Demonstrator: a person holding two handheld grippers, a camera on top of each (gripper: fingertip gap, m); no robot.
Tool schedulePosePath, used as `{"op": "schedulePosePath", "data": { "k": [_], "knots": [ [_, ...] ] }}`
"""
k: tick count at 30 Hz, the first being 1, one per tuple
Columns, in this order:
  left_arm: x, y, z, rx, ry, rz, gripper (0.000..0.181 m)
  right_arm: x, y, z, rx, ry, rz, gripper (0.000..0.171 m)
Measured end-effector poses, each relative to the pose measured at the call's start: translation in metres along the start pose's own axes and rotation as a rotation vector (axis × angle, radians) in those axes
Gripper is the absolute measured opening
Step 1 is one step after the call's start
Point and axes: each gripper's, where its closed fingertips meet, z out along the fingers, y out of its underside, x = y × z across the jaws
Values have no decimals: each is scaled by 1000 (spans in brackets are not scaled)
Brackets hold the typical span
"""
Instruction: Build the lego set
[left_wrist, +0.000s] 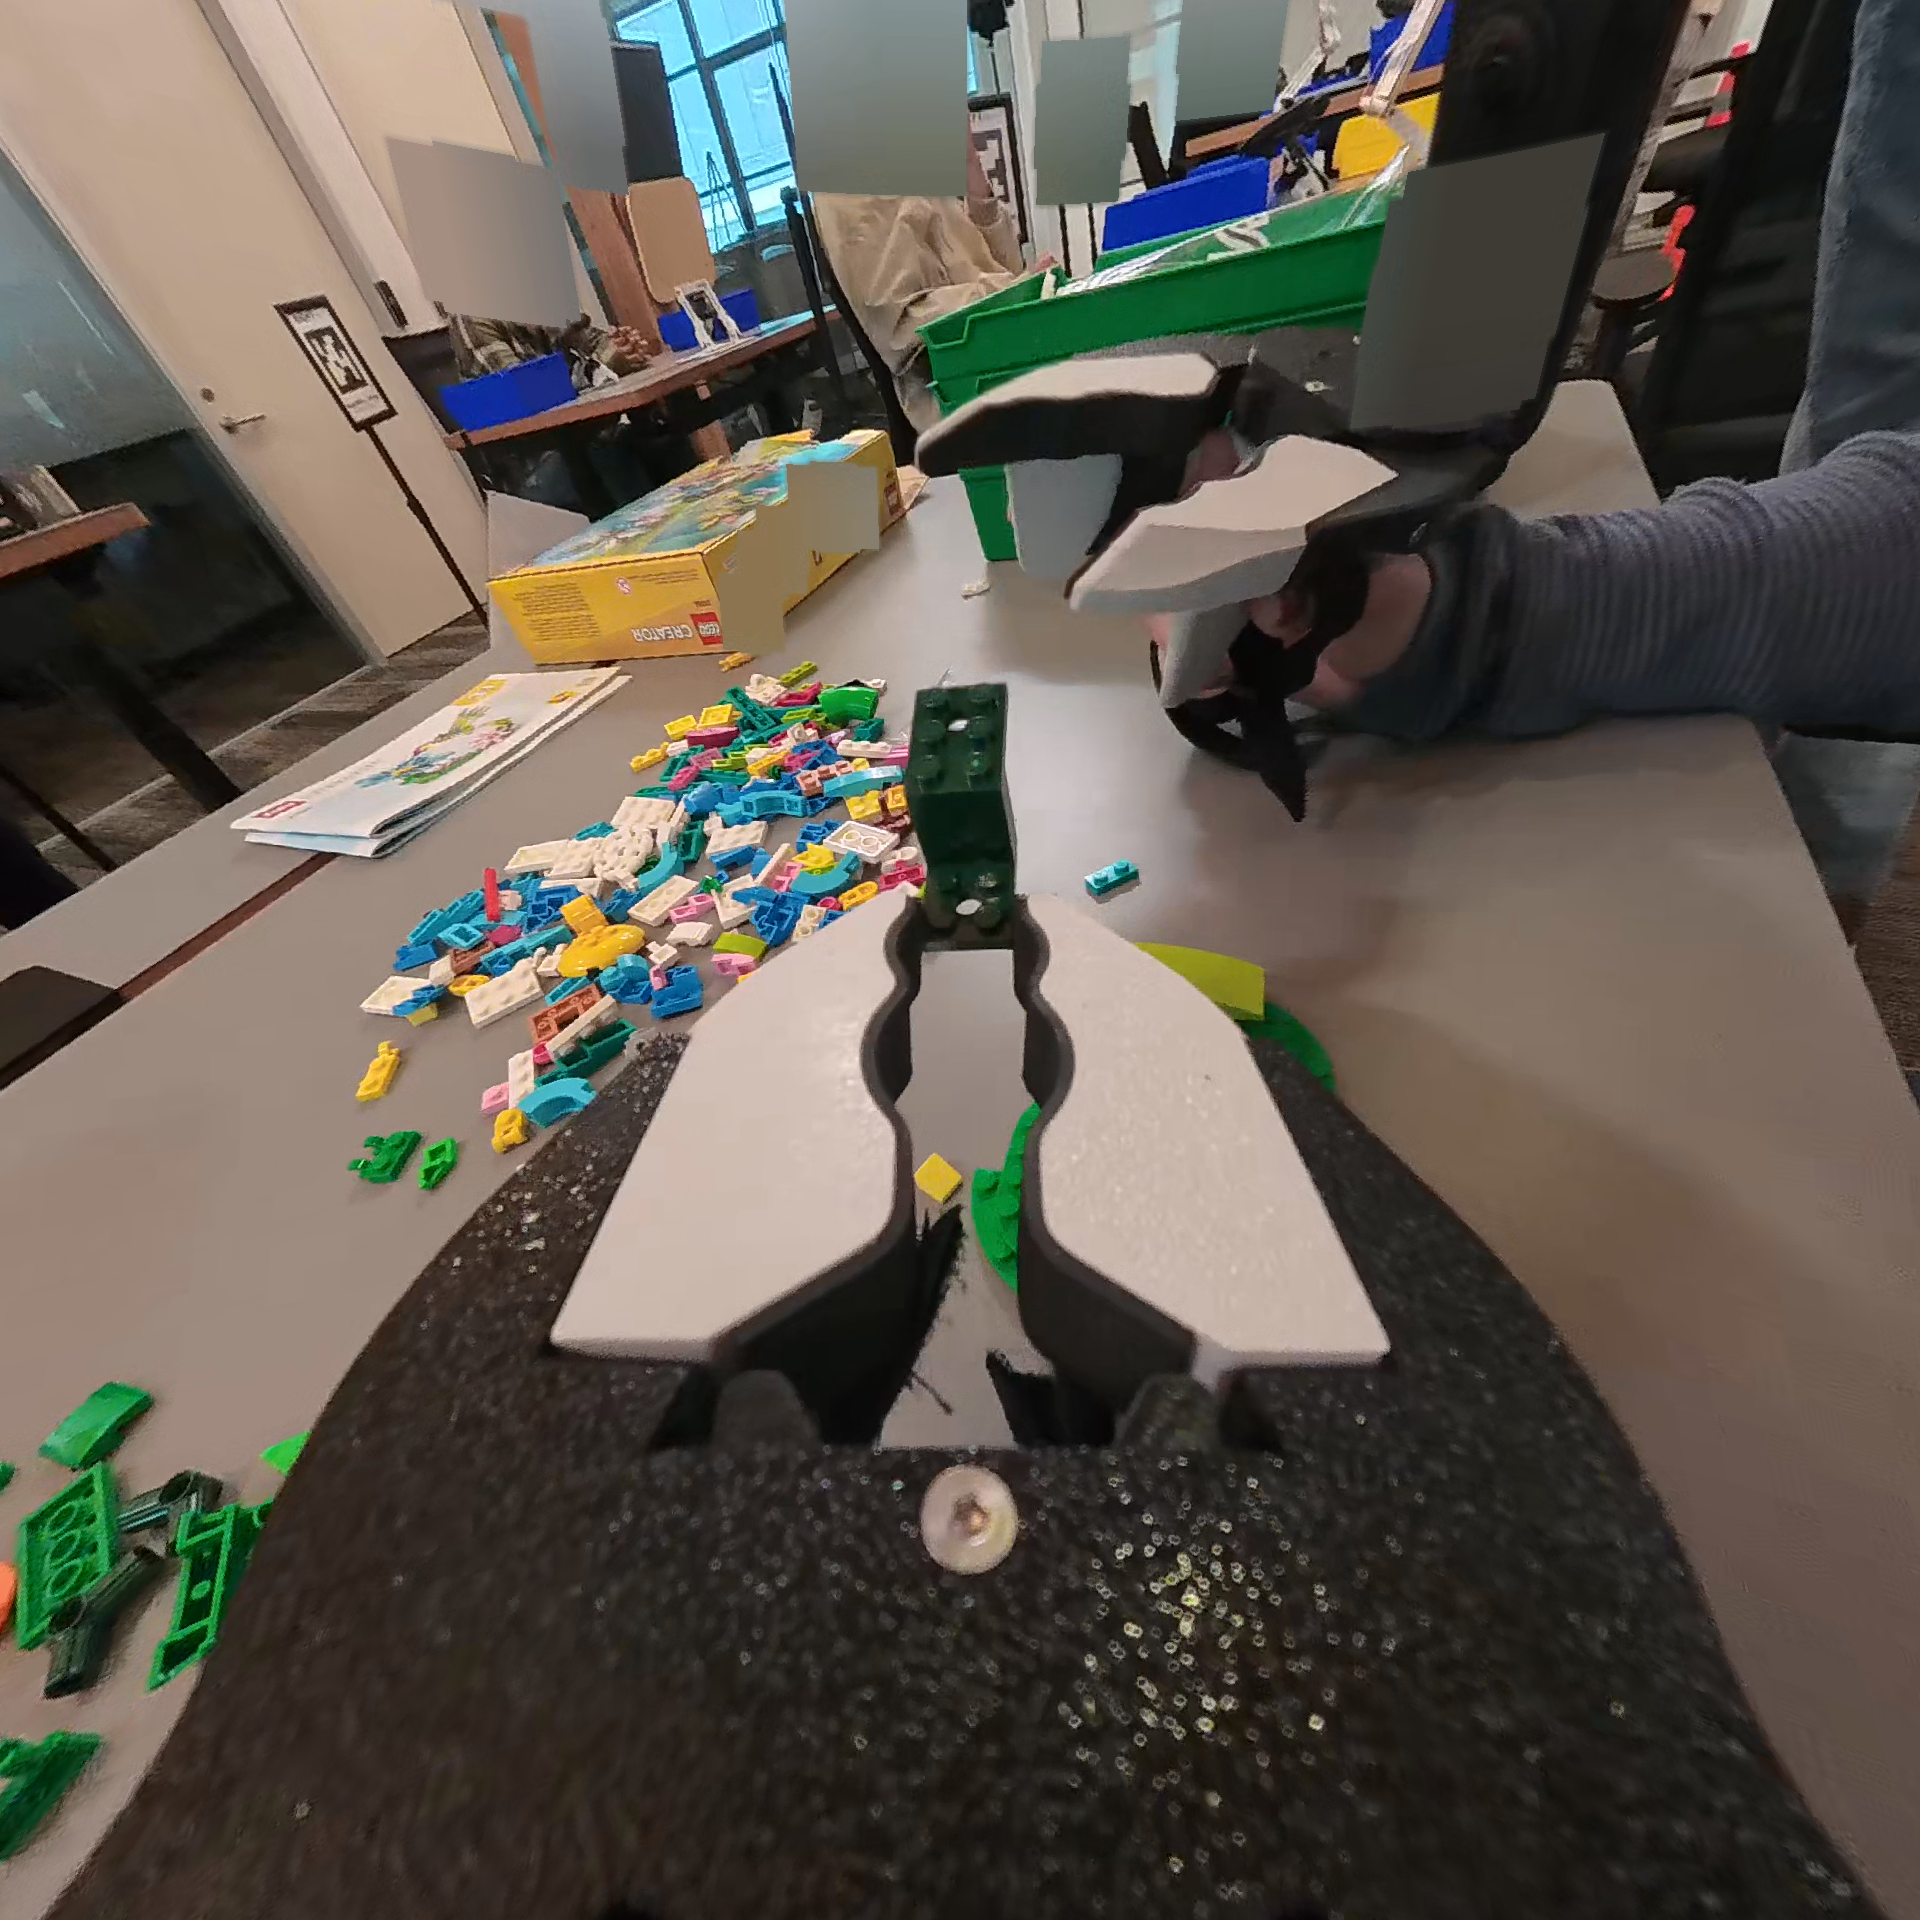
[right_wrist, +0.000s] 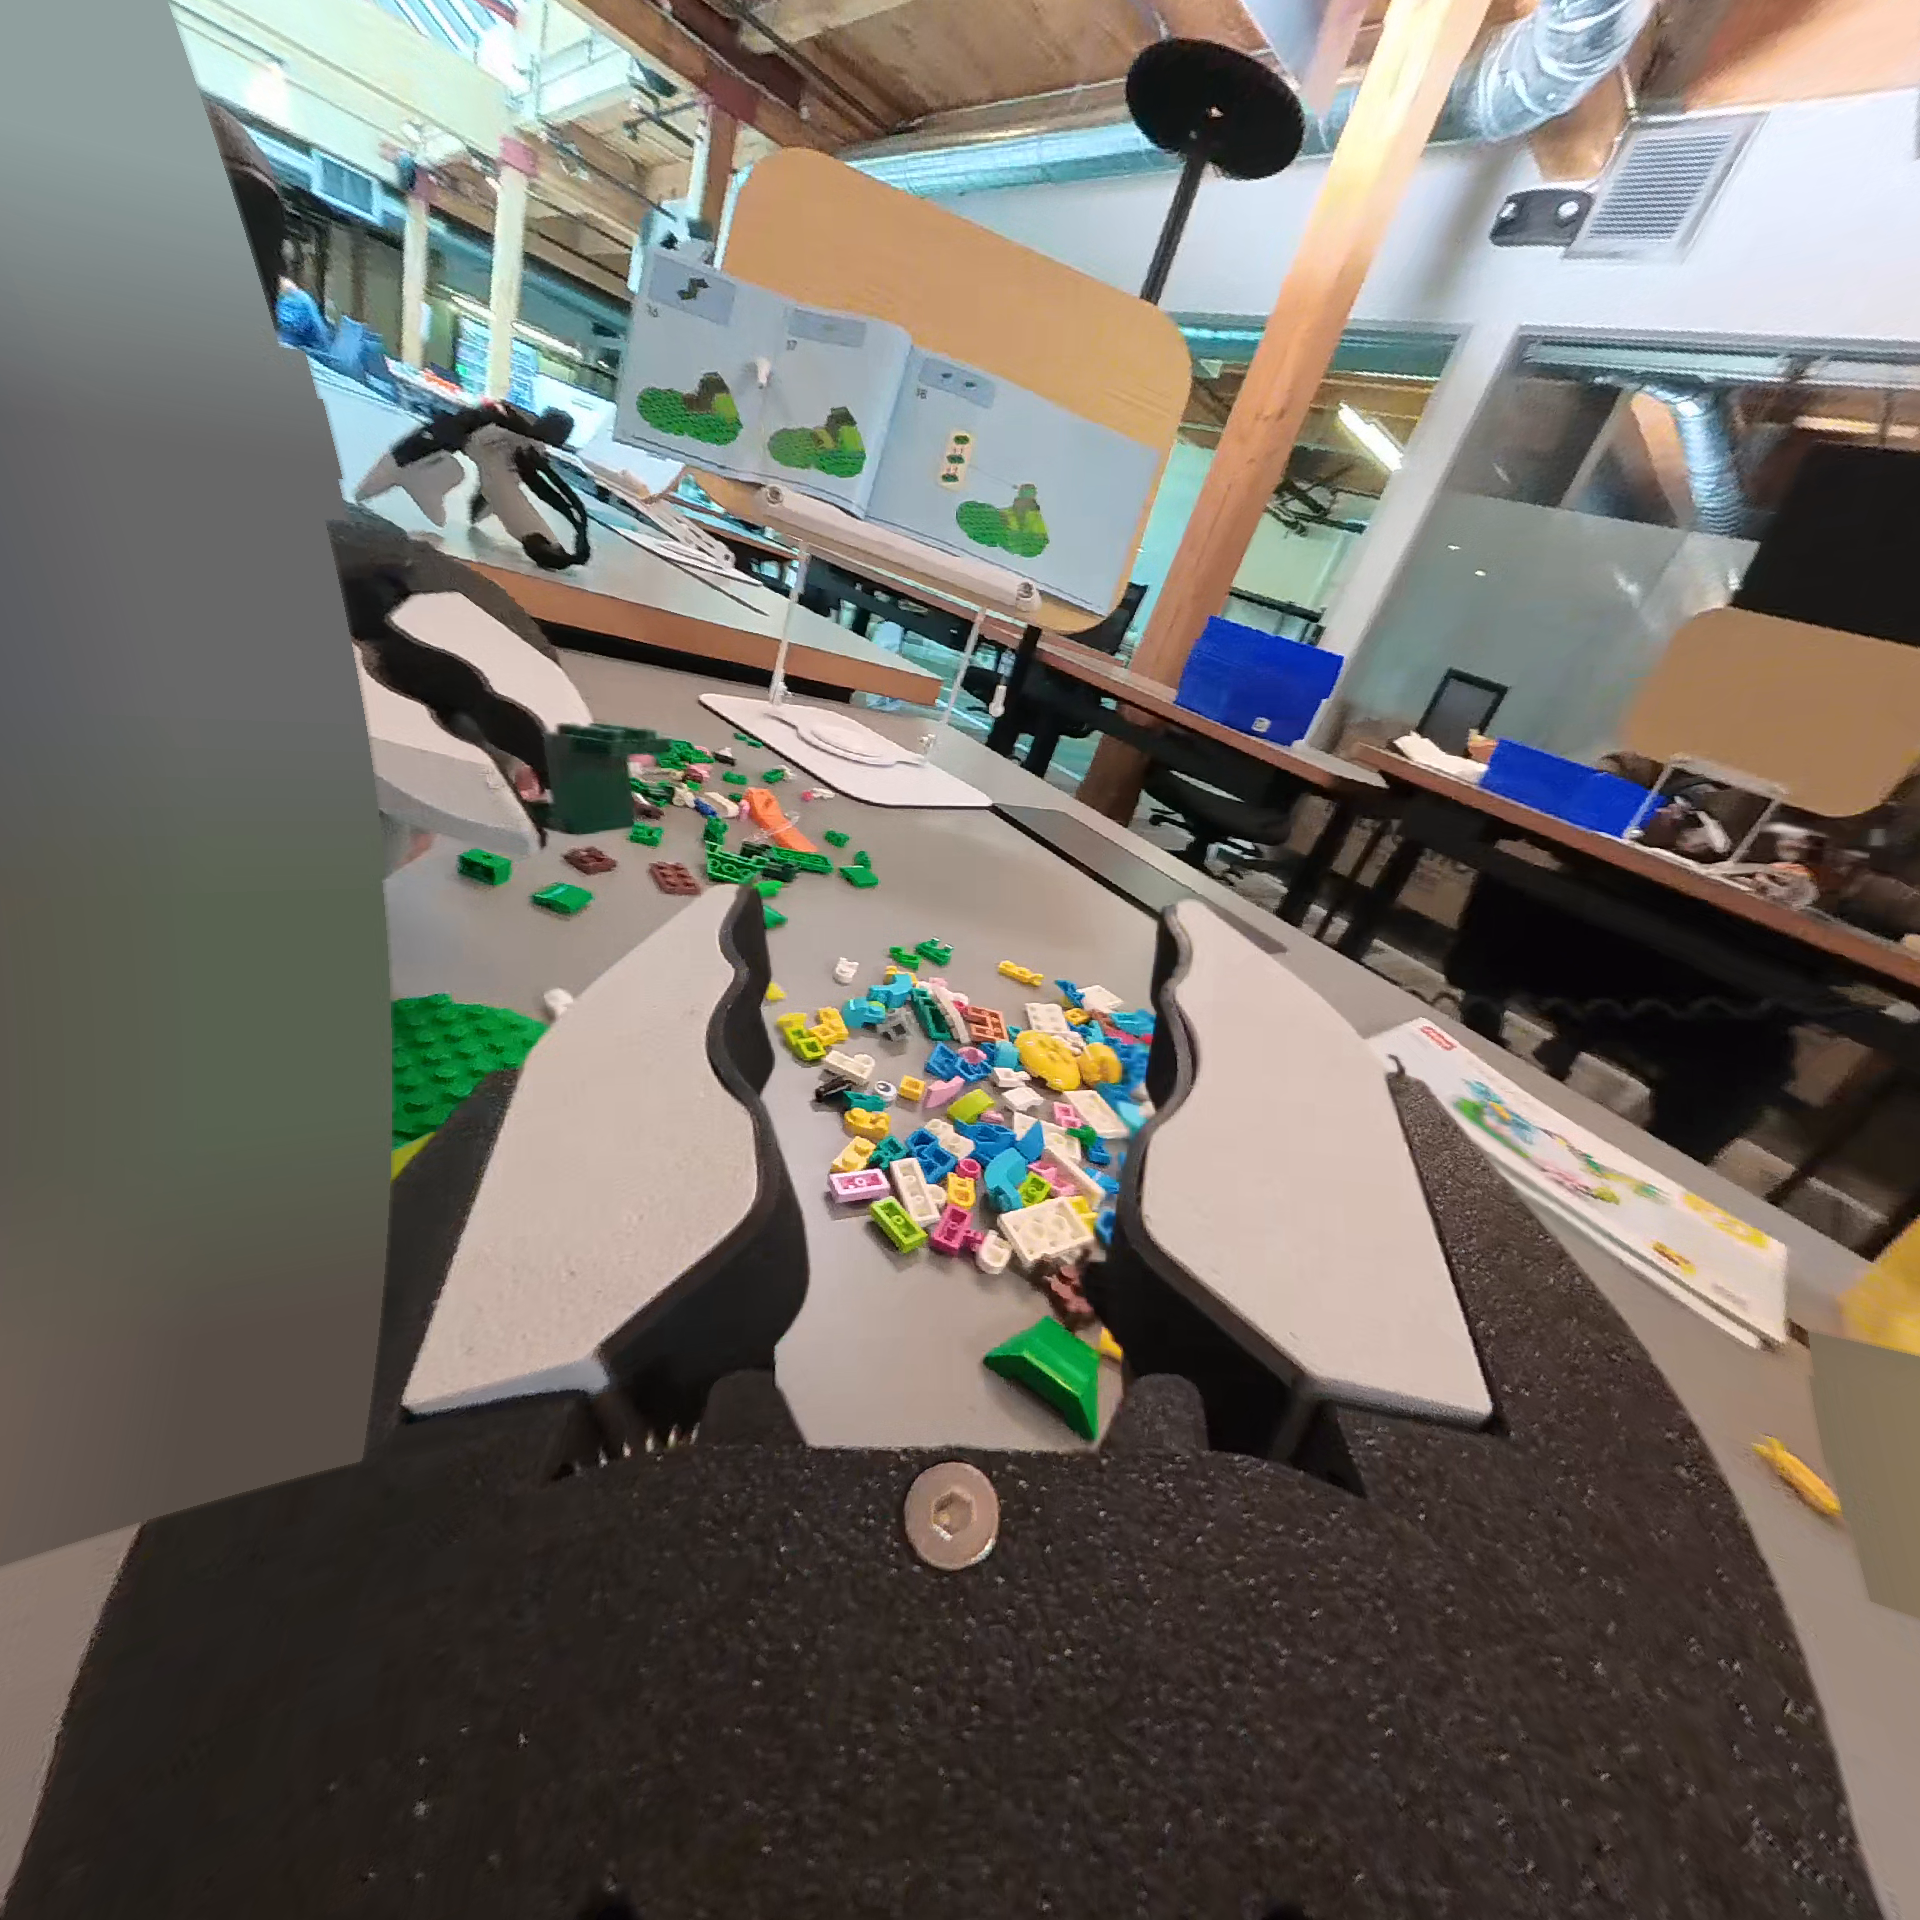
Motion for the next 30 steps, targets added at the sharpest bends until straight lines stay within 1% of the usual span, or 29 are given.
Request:
{"op": "schedulePosePath", "data": {
  "k": [7,11,16,20,25,30],
  "knots": [
    [0,-4,-3,31,-1,1,16,3,3,2,8,-18,49,65],
    [0,-7,-4,46,-2,-4,16,0,6,3,-15,-52,72,57],
    [2,-9,-5,59,-1,-17,16,1,6,2,-13,-77,97,51],
    [1,-11,-7,69,-16,-9,16,-8,7,3,-29,-105,96,48],
    [-1,-9,-9,59,-22,-2,16,-17,10,1,-43,-171,89,46],
    [8,-1,-3,9,43,17,16,-16,8,0,-24,-203,143,46]
  ]
}}
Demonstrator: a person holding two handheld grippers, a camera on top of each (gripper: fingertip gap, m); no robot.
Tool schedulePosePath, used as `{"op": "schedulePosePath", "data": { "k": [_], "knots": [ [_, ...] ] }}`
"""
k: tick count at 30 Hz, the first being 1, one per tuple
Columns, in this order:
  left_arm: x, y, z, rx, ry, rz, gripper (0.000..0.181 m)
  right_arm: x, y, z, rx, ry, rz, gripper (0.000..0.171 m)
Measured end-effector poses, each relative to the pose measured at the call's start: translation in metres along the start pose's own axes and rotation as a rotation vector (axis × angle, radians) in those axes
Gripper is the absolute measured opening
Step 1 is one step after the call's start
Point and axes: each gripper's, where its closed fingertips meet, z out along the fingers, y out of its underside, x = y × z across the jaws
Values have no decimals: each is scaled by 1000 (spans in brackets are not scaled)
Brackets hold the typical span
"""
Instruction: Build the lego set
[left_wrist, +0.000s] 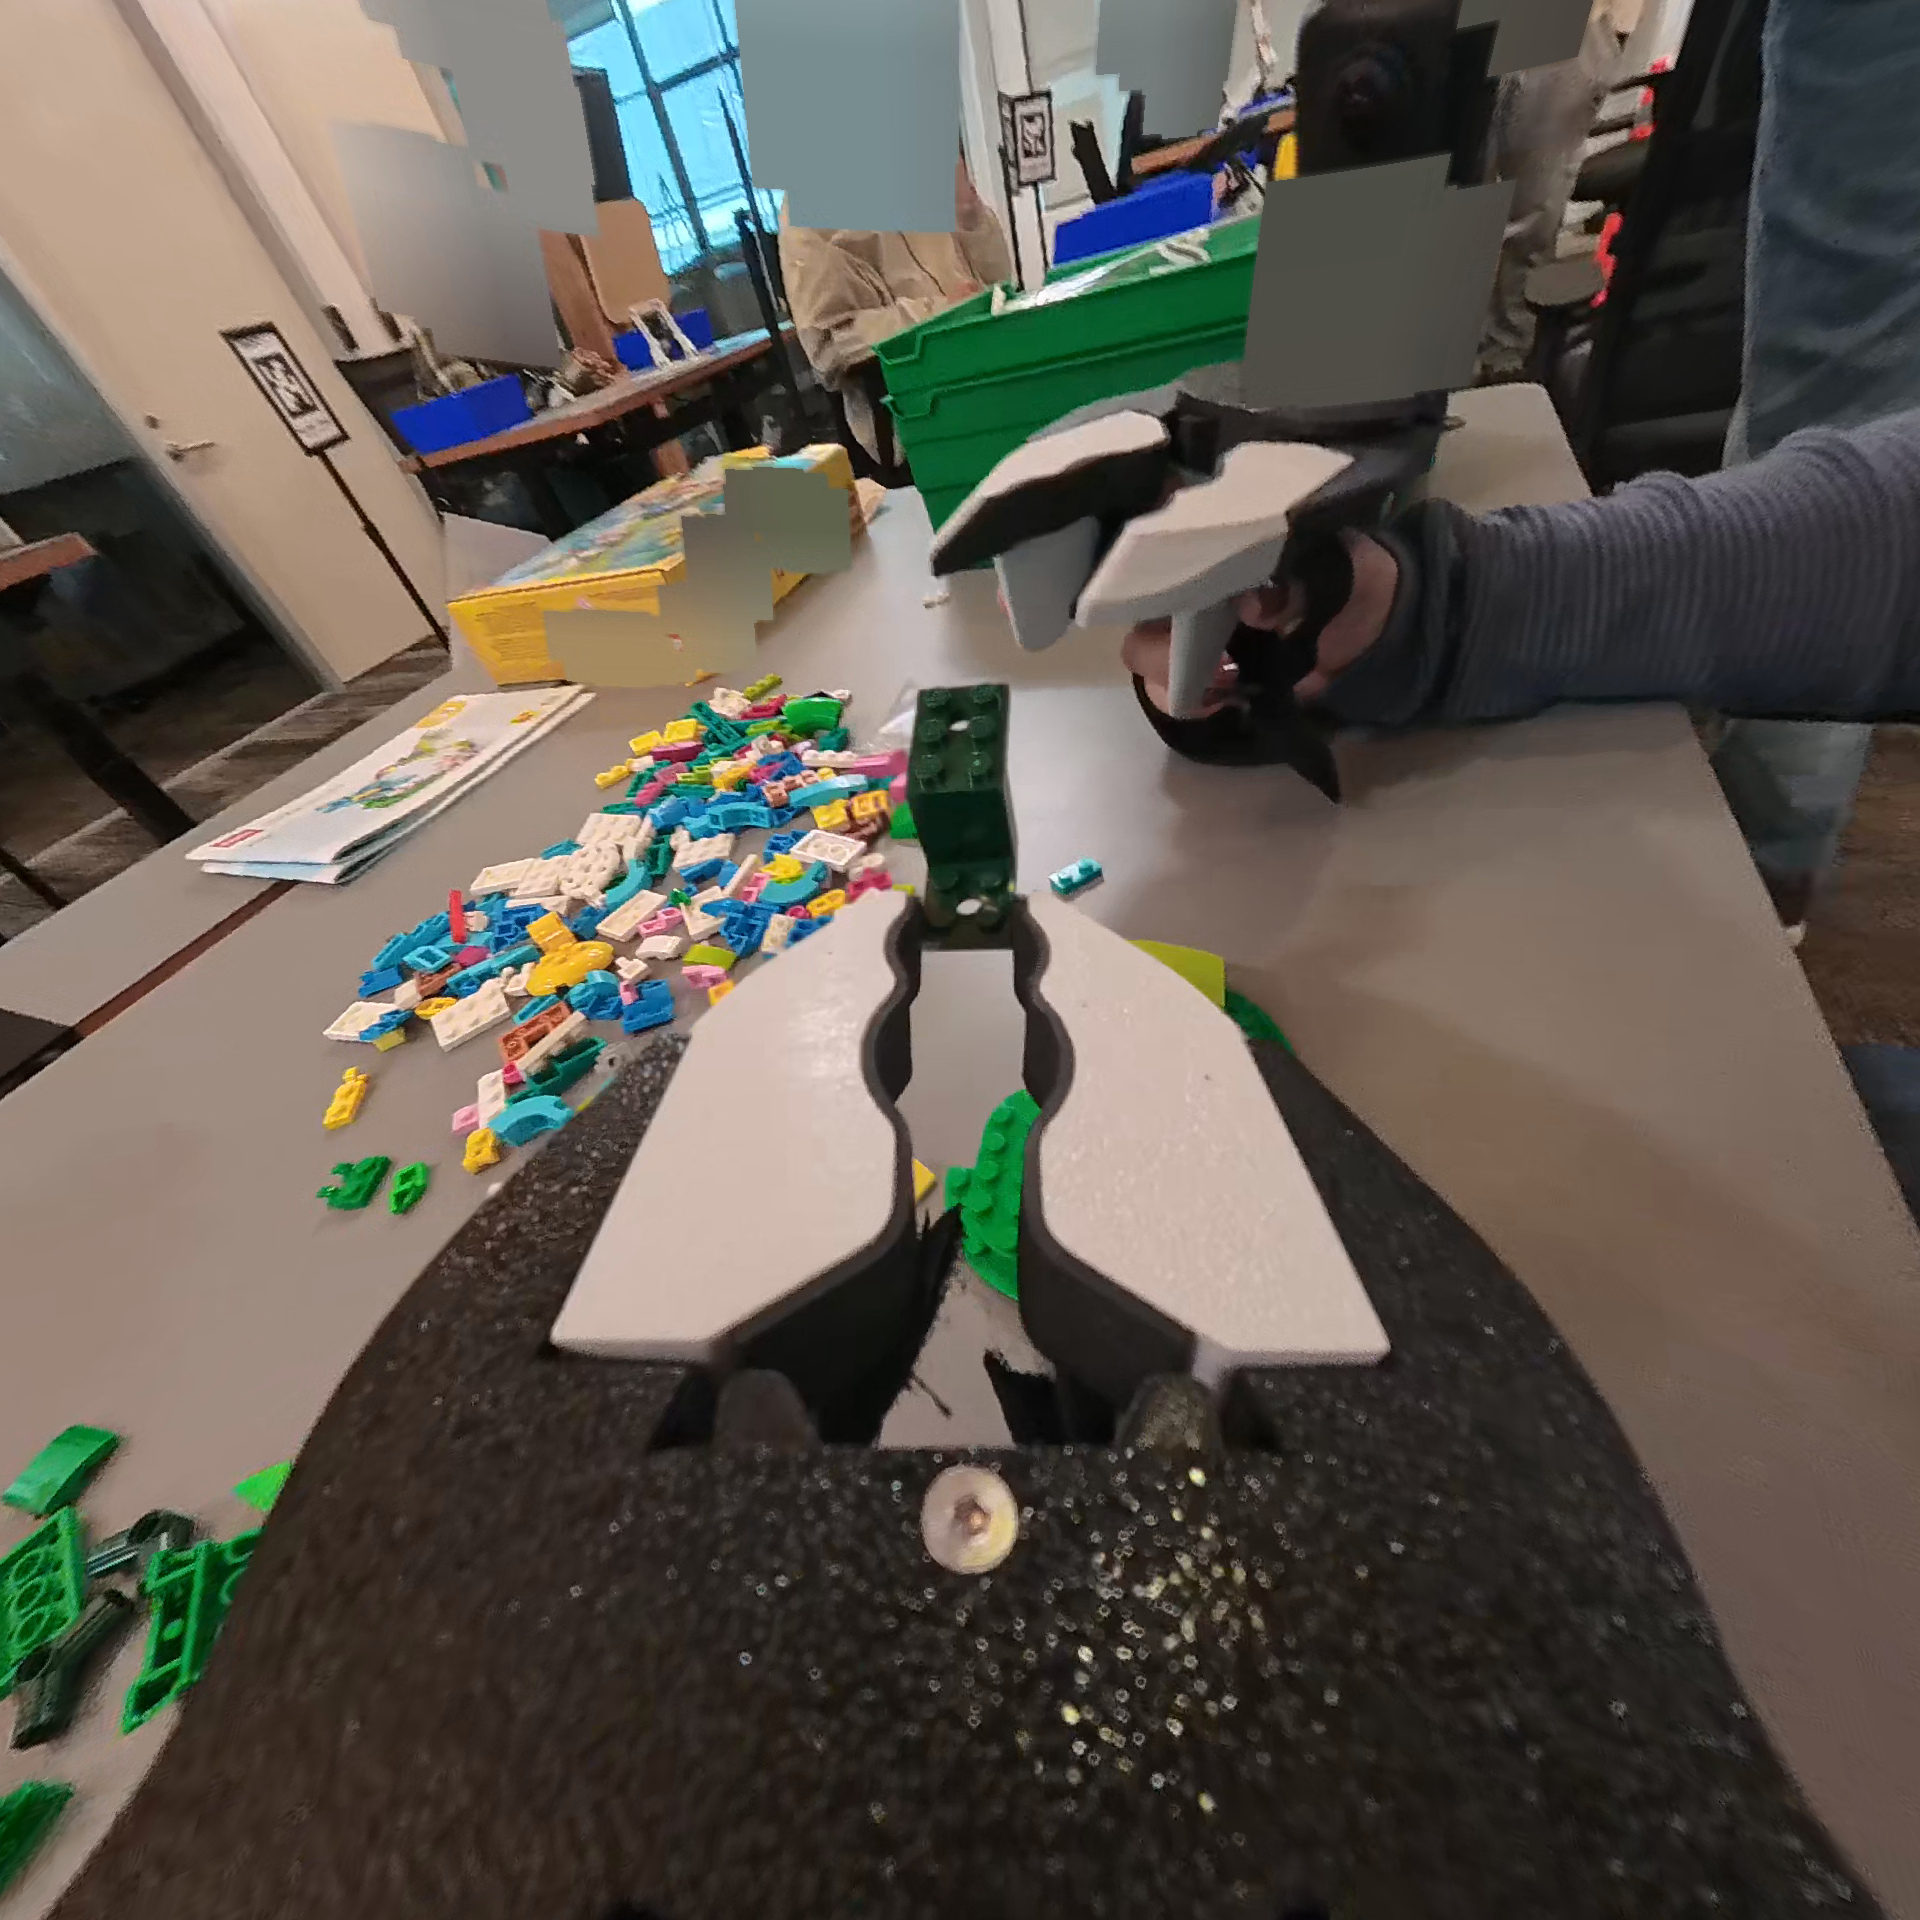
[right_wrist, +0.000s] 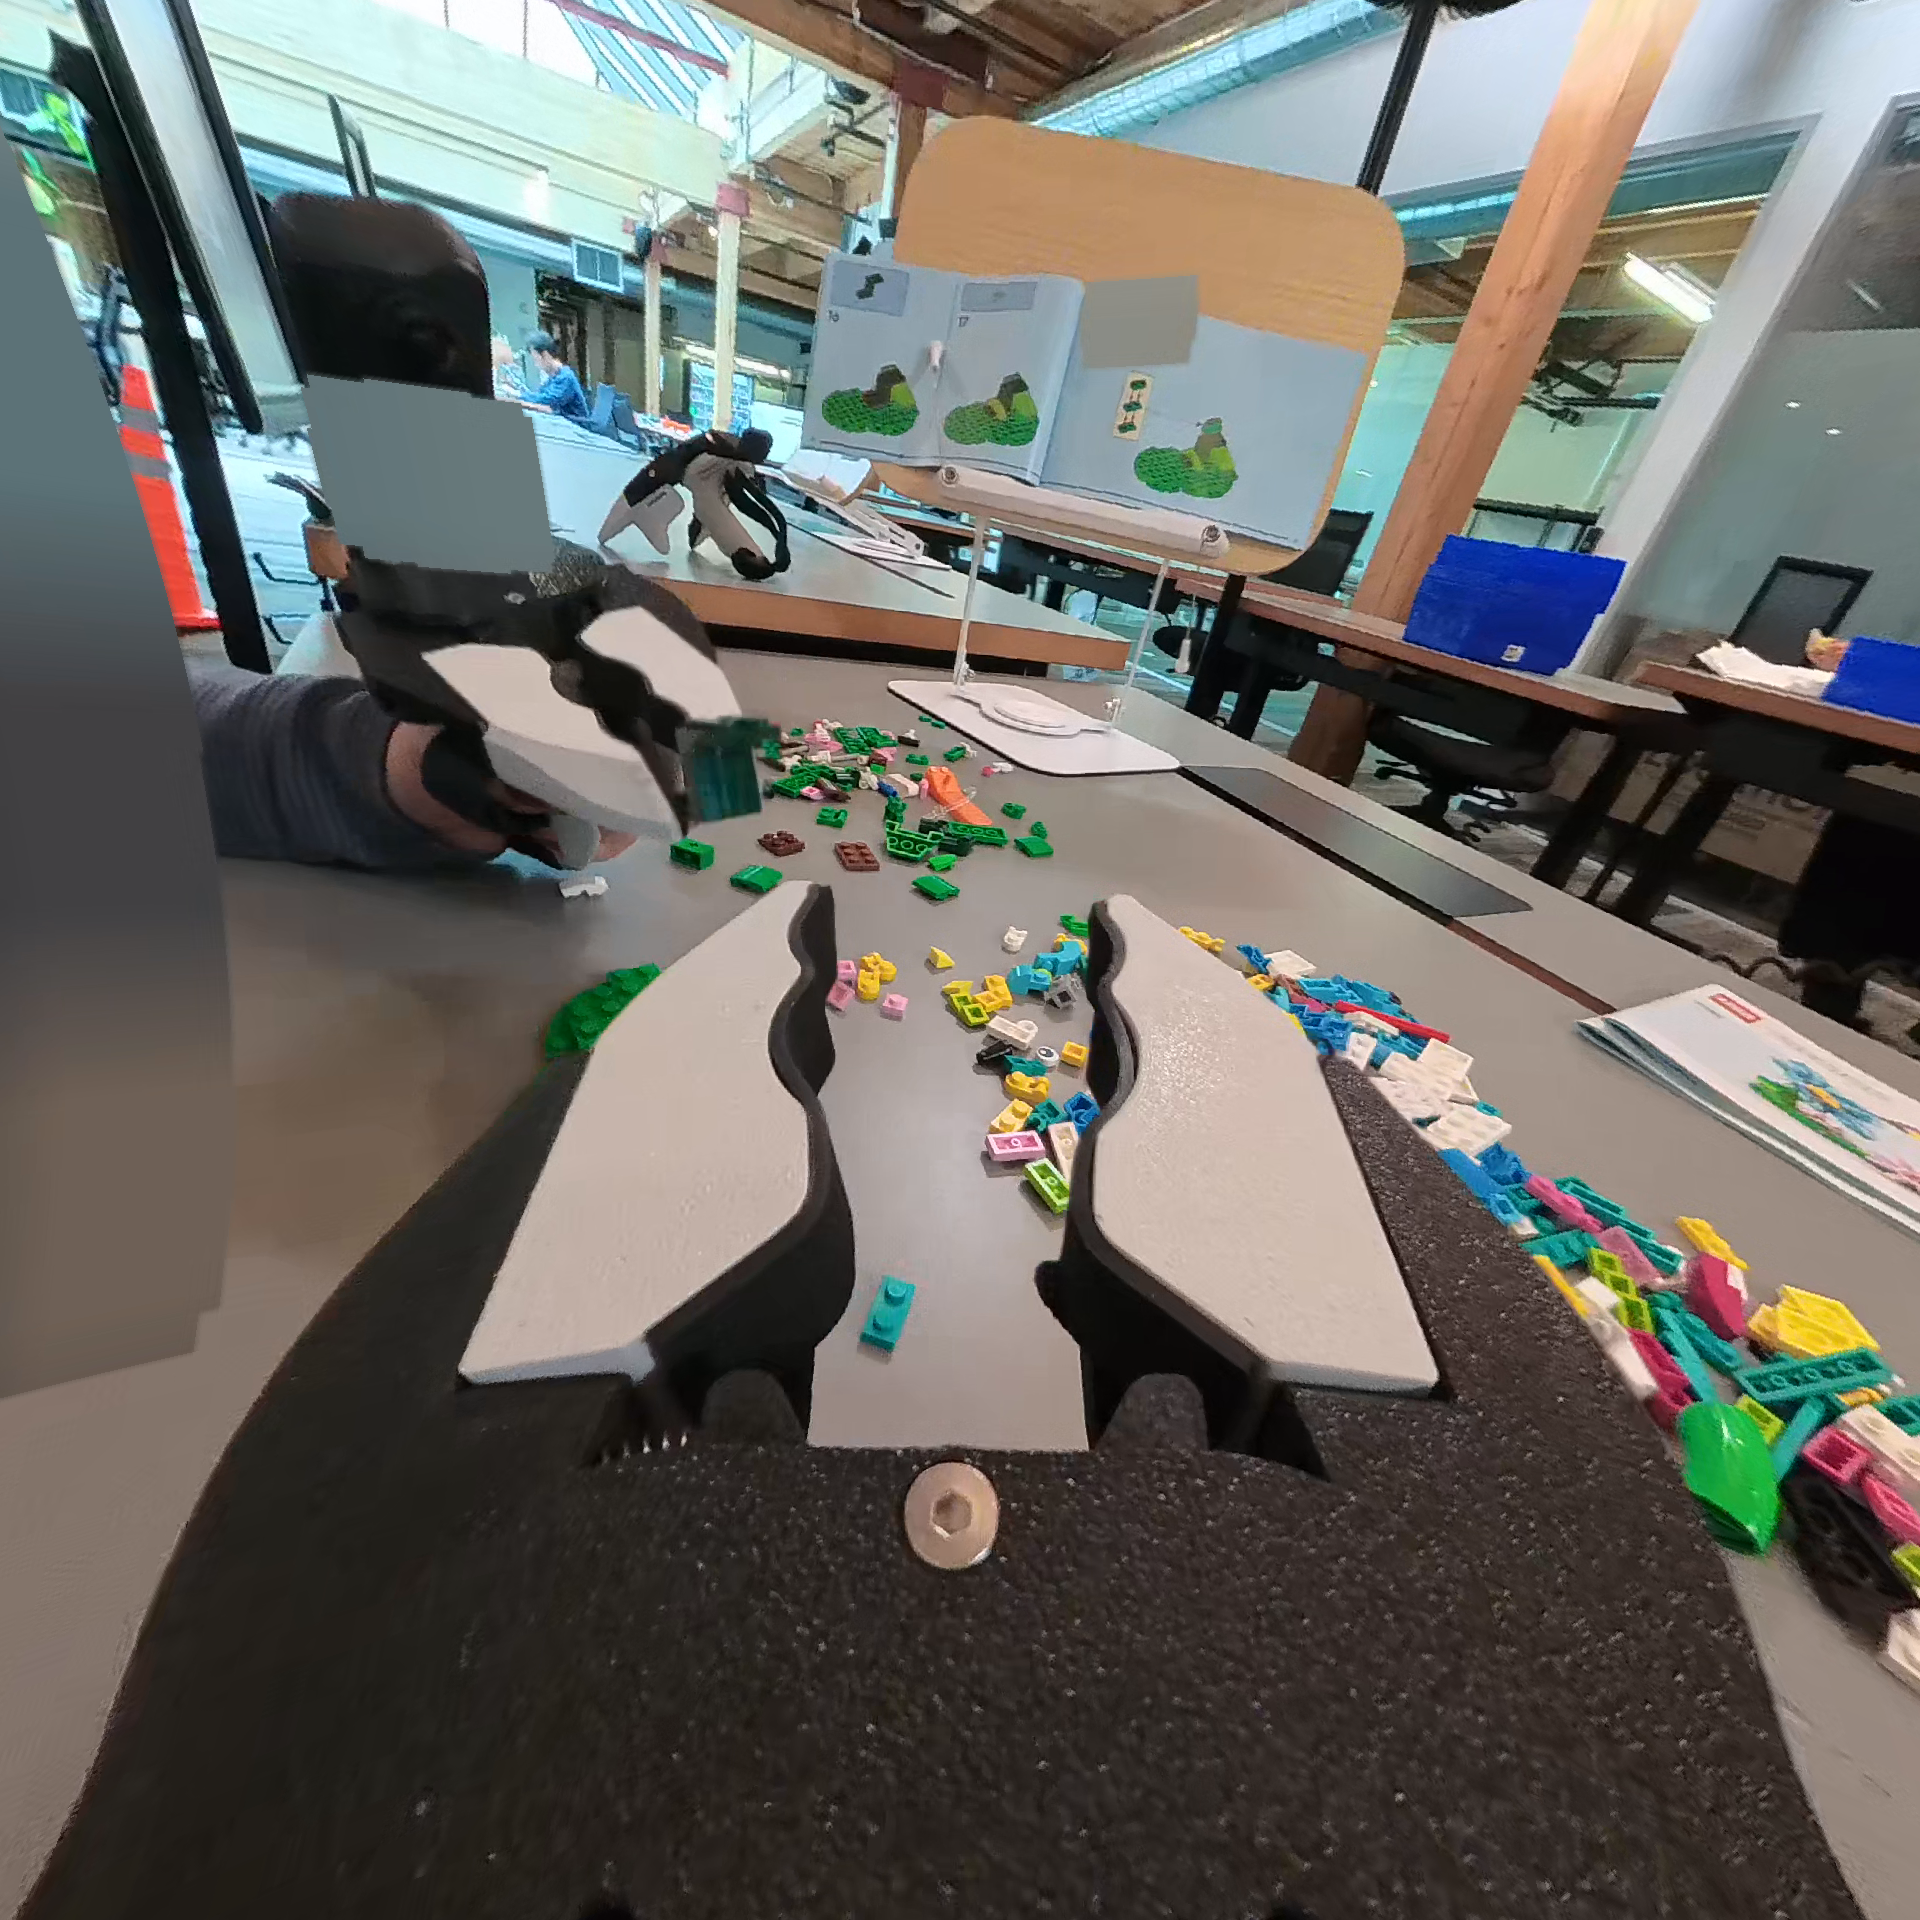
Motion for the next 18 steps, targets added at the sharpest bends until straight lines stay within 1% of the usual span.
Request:
{"op": "schedulePosePath", "data": {
  "k": [5,8,11,12,14,18],
  "knots": [
    [6,13,4,-119,71,-60,16,-5,1,1,-8,-46,2,45],
    [14,24,8,-208,110,-83,16,-15,4,4,-41,-101,-15,40],
    [19,32,11,-286,108,-59,16,-29,5,6,-57,-189,-3,28],
    [21,35,13,-320,105,-50,16,-34,6,7,-64,-218,4,26],
    [25,44,15,-402,102,-28,16,-43,9,8,-99,-279,24,25],
    [28,53,18,-479,72,37,16,-54,21,14,-199,-327,-1,25]
  ]
}}
